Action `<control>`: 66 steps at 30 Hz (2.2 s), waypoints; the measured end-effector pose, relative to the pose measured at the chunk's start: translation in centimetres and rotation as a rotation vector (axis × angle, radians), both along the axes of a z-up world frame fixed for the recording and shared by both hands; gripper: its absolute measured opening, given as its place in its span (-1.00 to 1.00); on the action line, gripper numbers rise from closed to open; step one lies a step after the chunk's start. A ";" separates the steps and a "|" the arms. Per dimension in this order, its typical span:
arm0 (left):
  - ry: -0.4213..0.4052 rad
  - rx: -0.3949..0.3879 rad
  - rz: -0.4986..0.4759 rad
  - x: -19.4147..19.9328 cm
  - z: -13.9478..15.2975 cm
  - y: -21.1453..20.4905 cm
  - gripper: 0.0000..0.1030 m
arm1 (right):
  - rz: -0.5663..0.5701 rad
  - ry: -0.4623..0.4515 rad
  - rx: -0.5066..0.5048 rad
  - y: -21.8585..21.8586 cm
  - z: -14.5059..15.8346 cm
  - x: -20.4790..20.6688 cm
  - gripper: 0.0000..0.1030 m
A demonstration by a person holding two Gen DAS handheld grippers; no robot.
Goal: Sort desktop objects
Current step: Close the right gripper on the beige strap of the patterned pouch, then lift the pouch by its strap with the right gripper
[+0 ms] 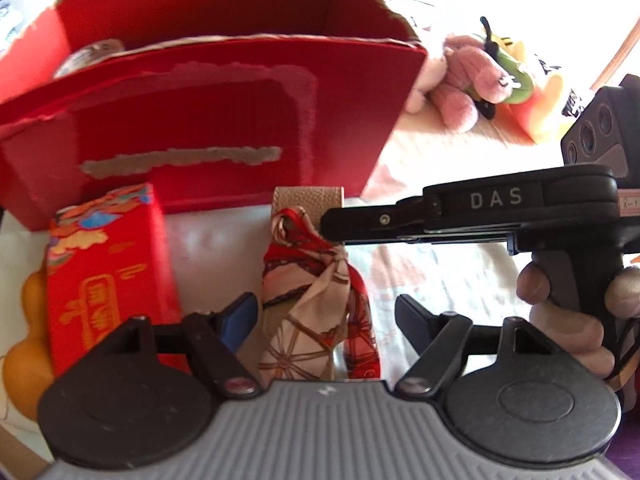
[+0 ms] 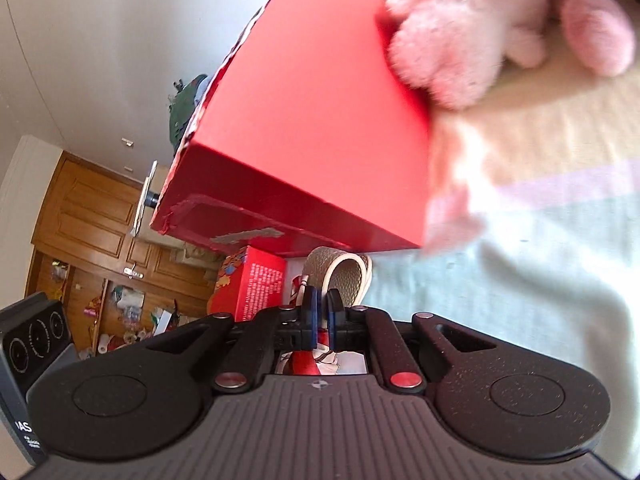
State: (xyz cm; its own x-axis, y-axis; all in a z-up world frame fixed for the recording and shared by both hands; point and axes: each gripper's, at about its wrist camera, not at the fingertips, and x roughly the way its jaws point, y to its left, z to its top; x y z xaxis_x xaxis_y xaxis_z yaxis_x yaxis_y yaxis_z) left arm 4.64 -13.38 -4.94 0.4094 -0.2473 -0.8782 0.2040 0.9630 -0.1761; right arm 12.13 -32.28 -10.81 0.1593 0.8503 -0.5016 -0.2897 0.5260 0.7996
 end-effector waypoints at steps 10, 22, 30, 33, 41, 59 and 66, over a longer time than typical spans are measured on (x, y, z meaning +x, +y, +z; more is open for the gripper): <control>0.016 -0.046 0.001 0.3 -0.2 -1.1 0.46 | -0.056 0.064 -0.005 -2.8 -0.5 0.4 -0.46; 0.054 -0.060 0.012 0.5 -1.4 -0.5 0.51 | 0.032 0.130 0.030 0.0 -1.2 0.9 -0.19; 0.048 -0.044 0.012 0.7 -1.4 -1.0 0.49 | 0.046 0.123 0.023 1.2 -1.5 0.6 -0.33; 0.047 -0.052 -0.012 0.6 -0.9 -1.7 0.45 | 0.029 0.140 0.029 -0.1 -1.5 0.5 -0.36; 0.038 -0.043 -0.168 0.4 0.0 -5.7 0.32 | -0.063 0.118 0.010 -5.7 -0.8 0.3 -0.39; -0.162 -0.114 -0.344 2.0 6.7 -11.4 0.22 | -0.335 -0.034 0.108 -10.7 5.0 -0.2 -0.39; -0.275 -0.142 -0.357 3.1 10.9 -8.6 0.22 | -0.357 -0.142 0.146 -8.6 9.0 1.1 -0.39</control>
State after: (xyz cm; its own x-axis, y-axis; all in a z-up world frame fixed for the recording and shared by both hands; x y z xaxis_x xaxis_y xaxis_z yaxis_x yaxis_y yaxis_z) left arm 7.78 -21.98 5.97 0.4900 -0.5248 -0.6960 0.5753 0.7946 -0.1942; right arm 13.25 -40.90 -1.85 0.5161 0.7896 -0.3319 -0.2224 0.4977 0.8383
